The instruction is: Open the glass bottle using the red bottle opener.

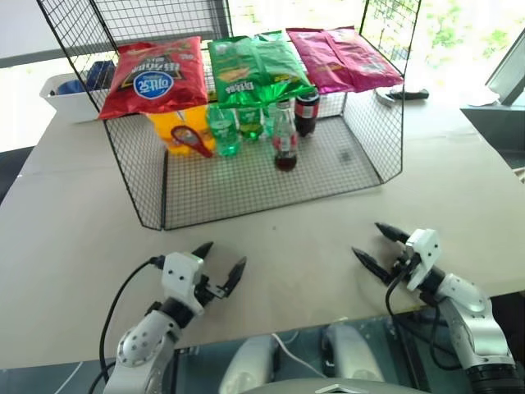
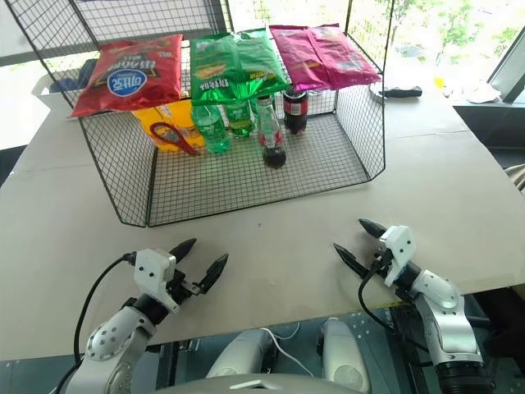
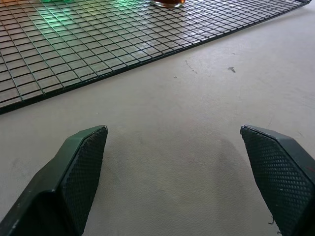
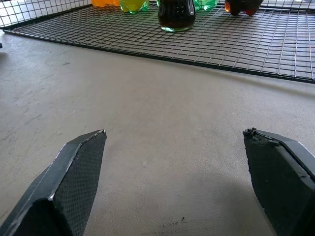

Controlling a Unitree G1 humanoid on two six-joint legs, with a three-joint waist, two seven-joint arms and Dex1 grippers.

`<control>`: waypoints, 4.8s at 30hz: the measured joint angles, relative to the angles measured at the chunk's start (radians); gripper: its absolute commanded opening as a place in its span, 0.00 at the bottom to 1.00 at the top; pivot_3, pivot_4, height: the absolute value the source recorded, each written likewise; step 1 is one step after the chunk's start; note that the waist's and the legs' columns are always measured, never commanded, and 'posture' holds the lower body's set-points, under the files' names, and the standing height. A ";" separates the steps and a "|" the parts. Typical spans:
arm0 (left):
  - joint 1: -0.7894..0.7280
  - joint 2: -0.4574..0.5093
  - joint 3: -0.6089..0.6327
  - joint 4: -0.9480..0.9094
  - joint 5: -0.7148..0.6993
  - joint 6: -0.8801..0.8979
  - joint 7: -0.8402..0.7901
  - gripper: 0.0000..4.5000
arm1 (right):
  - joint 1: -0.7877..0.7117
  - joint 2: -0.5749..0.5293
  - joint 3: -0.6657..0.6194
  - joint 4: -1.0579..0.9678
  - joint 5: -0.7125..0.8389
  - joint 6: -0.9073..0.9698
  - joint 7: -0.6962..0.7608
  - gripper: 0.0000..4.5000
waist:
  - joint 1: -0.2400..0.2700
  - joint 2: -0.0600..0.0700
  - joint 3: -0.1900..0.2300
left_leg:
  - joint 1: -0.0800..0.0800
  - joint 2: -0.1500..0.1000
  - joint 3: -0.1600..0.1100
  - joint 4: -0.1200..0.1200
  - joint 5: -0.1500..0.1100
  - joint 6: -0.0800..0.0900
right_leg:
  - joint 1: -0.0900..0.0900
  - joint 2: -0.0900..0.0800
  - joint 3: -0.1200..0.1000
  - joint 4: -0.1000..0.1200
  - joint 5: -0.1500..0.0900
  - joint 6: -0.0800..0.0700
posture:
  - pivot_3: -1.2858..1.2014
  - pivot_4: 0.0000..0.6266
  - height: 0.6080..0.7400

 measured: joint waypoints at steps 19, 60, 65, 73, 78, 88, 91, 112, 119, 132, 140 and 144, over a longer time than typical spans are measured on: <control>0.005 -0.011 -0.002 0.001 -0.003 -0.025 0.000 1.00 | -0.037 -0.010 0.001 0.029 -0.004 -0.001 0.021 1.00 | 0.010 0.000 0.000 | 0.000 0.000 0.001 0.001 0.002 0.000 | 0.000 0.000 0.000 0.000 0.004 -0.006 | 0.52 0.24 0.96; -0.768 -0.080 0.182 0.408 -0.066 -0.044 0.197 1.00 | -0.310 0.085 0.158 -0.380 0.164 0.355 -0.091 1.00 | 0.023 0.000 0.000 | -0.014 -0.004 -0.004 0.015 0.005 -0.001 | -0.010 0.000 -0.009 0.006 0.008 -0.012 | 0.52 0.24 0.96; -0.796 -0.092 0.178 0.454 -0.061 -0.069 0.196 1.00 | -0.310 0.087 0.161 -0.380 0.161 0.355 -0.093 1.00 | 0.022 0.000 0.000 | -0.014 -0.004 -0.004 0.016 0.005 -0.001 | -0.010 0.000 -0.009 0.008 0.008 -0.012 | 0.52 0.24 0.96; -0.802 -0.092 0.178 0.471 -0.062 -0.087 0.183 0.42 | -0.310 0.088 0.162 -0.380 0.153 0.354 -0.097 1.00 | 0.022 0.000 0.000 | -0.014 -0.004 -0.004 0.017 0.005 -0.001 | -0.010 0.000 -0.009 0.008 0.008 -0.012 | 0.52 0.24 0.96; -0.807 -0.093 0.176 0.462 -0.065 -0.109 0.174 0.02 | -0.310 0.090 0.167 -0.380 0.150 0.354 -0.097 1.00 | 0.022 0.000 -0.001 | -0.014 -0.004 -0.004 0.017 0.005 -0.001 | -0.010 0.000 -0.009 0.008 0.008 -0.012 | 0.52 0.24 0.96; -0.791 -0.062 0.145 0.464 0.018 -0.149 0.180 0.02 | -0.309 0.092 0.172 -0.380 0.141 0.344 -0.099 1.00 | 0.022 0.001 -0.001 | -0.014 -0.004 -0.004 0.017 0.005 -0.001 | -0.010 0.000 -0.009 0.009 0.008 -0.012 | 0.52 0.24 0.96; -0.776 -0.042 0.114 0.464 0.124 -0.197 0.216 0.02 | -0.308 0.092 0.172 -0.380 0.140 0.343 -0.100 1.00 | 0.024 0.001 -0.001 | -0.014 -0.005 -0.004 0.017 0.005 -0.001 | -0.010 0.000 -0.009 0.009 0.008 -0.012 | 0.52 0.24 0.96; -0.696 0.102 -0.082 0.410 0.819 -0.288 0.564 0.02 | -0.301 0.087 0.172 -0.380 0.131 0.343 -0.110 1.00 | 0.025 0.001 -0.001 | -0.014 -0.007 -0.005 0.017 0.005 -0.001 | -0.010 -0.001 -0.009 0.009 0.009 -0.012 | 0.52 0.24 0.96; -0.645 0.135 -0.095 0.324 0.947 -0.292 0.614 0.02 | -0.296 0.087 0.172 -0.380 0.127 0.342 -0.111 1.00 | 0.023 0.001 -0.002 | -0.014 -0.007 -0.005 0.017 0.005 -0.001 | -0.010 -0.001 -0.009 0.010 0.009 -0.012 | 0.52 0.24 0.96; -0.585 0.144 -0.035 0.203 1.023 -0.268 0.705 0.02 | -0.268 0.087 0.172 -0.380 0.119 0.327 -0.109 1.00 | 0.023 0.001 -0.002 | -0.014 -0.006 -0.005 0.017 0.005 -0.001 | -0.010 -0.001 -0.009 0.010 0.009 -0.012 | 0.52 0.24 0.96; -0.567 0.142 -0.029 0.186 0.897 -0.298 0.625 0.02 | -0.265 0.088 0.172 -0.364 0.100 0.313 -0.108 1.00 | 0.024 0.001 -0.002 | -0.015 -0.006 -0.005 0.018 0.005 -0.001 | -0.010 -0.002 -0.009 0.010 0.009 -0.012 | 0.52 0.24 0.96; -0.567 0.126 -0.091 0.191 0.677 -0.354 0.461 0.02 | -0.268 0.088 0.172 -0.359 0.090 0.312 -0.109 1.00 | 0.021 0.001 -0.002 | -0.015 -0.006 -0.005 0.018 0.005 -0.001 | -0.010 -0.002 -0.009 0.010 0.009 -0.012 | 0.52 0.24 0.96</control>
